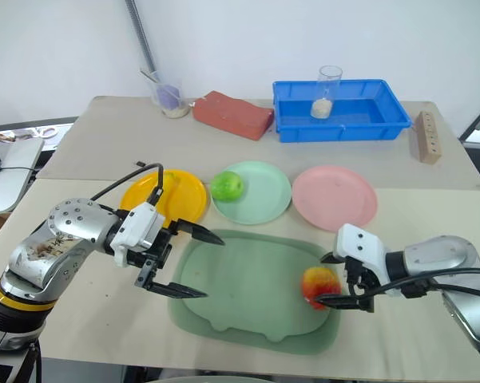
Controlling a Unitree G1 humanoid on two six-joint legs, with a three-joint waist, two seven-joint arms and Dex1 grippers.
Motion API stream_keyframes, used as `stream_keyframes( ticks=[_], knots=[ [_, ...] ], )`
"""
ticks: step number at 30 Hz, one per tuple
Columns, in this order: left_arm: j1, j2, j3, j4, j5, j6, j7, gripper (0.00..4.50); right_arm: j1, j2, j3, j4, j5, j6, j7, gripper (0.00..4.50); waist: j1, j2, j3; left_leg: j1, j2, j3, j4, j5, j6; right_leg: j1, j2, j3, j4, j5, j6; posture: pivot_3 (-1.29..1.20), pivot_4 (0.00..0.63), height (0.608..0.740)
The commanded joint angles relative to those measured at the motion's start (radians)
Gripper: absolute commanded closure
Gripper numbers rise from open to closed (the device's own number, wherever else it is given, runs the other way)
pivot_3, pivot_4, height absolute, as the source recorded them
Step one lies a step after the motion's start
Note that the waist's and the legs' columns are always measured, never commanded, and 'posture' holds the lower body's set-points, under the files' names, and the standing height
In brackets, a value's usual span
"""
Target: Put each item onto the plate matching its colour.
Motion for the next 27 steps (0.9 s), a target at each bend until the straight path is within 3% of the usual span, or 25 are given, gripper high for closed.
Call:
stream_keyframes(
  ticks=[1, 2, 7, 8, 13, 17, 22, 27],
  knots=[
    [0.009, 0.0, 0.011, -0.026, -0.007, -0.027, -0.002, 0.0, -0.011, 0.002, 0.016, 0.008, -0.034, -0.057, -0.01, 0.03, 0.0, 0.0, 0.0, 0.0, 0.0, 0.0, 0.0, 0.0, 0.0, 0.0, 0.0, 0.0, 0.0, 0.0, 0.0, 0.0, 0.15, 0.74],
    [0.011, 0.0, 0.013, -0.026, -0.007, -0.026, 0.0, 0.0, -0.01, 0.001, 0.023, 0.014, -0.039, -0.068, -0.006, 0.03, 0.0, 0.0, 0.0, 0.0, 0.0, 0.0, 0.0, 0.0, 0.0, 0.0, 0.0, 0.0, 0.0, 0.0, 0.0, 0.0, 0.15, 0.74],
    [0.022, 0.003, 0.019, -0.029, -0.009, -0.027, 0.006, 0.0, -0.024, -0.001, 0.033, 0.038, -0.026, -0.082, 0.019, 1.47, 0.001, 0.0, 0.0, 0.0, 0.0, 0.0, 0.0, 0.0, 0.0, 0.0, 0.0, 0.0, 0.0, 0.0, 0.0, 0.0, 0.15, 0.74],
    [0.024, 0.004, 0.02, -0.029, -0.008, -0.028, 0.008, 0.0, -0.026, -0.003, 0.03, 0.04, -0.019, -0.081, 0.027, 1.54, 0.0, 0.0, 0.0, 0.0, 0.0, 0.0, 0.0, 0.0, 0.0, 0.0, 0.0, 0.0, 0.0, 0.0, 0.0, 0.0, 0.15, 0.74],
    [0.018, -0.004, 0.031, -0.011, -0.005, -0.019, 0.042, 0.0, -0.065, 0.003, -0.022, 0.062, 0.055, -0.034, 0.055, 1.54, 0.0, 0.0, 0.0, 0.0, 0.0, 0.0, 0.0, 0.0, 0.0, 0.001, 0.0, 0.0, 0.0, 0.0, 0.0, 0.0, 0.15, 0.74],
    [-0.051, -0.064, 0.062, 0.074, -0.009, 0.037, 0.162, 0.0, -0.257, 0.093, -0.094, 0.215, 0.151, 0.095, -0.054, 1.54, -0.001, 0.0, 0.0, 0.001, 0.0, 0.0, 0.002, 0.0, 0.0, 0.001, 0.0, 0.0, 0.001, 0.002, 0.0, 0.0, 0.15, 0.74],
    [-0.174, -0.196, 0.112, 0.18, -0.033, 0.129, 0.337, 0.0, -0.532, 0.217, -0.069, 0.542, -0.009, 0.063, -0.317, 1.54, 0.004, 0.0, 0.0, -0.001, -0.001, -0.001, 0.003, 0.0, 0.0, 0.001, 0.0, 0.0, 0.001, 0.003, 0.001, 0.0, 0.15, 0.74],
    [-0.202, -0.248, 0.081, 0.199, 0.004, 0.11, 0.359, 0.0, -0.642, 0.286, 0.02, 0.703, -0.129, 0.007, -0.389, 1.54, 0.005, 0.004, -0.003, -0.004, -0.002, -0.001, 0.001, -0.001, 0.003, 0.002, 0.0, 0.001, 0.001, 0.003, 0.0, 0.0, 0.15, 0.74]
  ],
)
